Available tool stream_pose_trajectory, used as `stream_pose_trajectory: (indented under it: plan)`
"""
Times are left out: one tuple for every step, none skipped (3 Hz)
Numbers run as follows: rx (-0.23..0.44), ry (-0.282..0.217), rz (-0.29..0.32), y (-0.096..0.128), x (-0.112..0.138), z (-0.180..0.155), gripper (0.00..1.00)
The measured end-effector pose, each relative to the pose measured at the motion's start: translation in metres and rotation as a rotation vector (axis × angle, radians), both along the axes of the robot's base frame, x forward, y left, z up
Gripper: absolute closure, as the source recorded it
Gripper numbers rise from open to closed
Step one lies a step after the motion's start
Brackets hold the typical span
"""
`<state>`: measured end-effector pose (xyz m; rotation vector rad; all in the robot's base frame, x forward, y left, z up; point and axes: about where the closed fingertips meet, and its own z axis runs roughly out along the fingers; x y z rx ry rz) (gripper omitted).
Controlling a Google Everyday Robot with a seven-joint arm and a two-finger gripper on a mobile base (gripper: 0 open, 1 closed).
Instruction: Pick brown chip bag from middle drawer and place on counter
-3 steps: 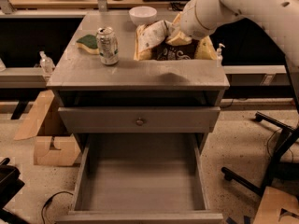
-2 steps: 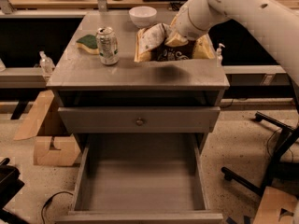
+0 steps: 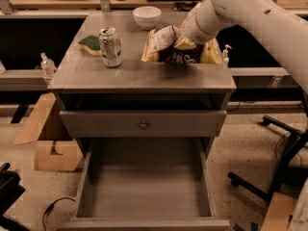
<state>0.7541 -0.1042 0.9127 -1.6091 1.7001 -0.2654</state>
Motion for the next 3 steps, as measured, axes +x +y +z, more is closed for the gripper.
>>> stream_pose_trajectory:
  plan:
    - [0.000,0.003,0.002,0.0016,0.0002,-0.0020,0.58]
    - [-0.001,0.006,0.005,0.0032,0.0005,-0.0041,0.34]
    - [-0.001,0.009,0.007,0.0049,0.0007,-0.0062,0.11]
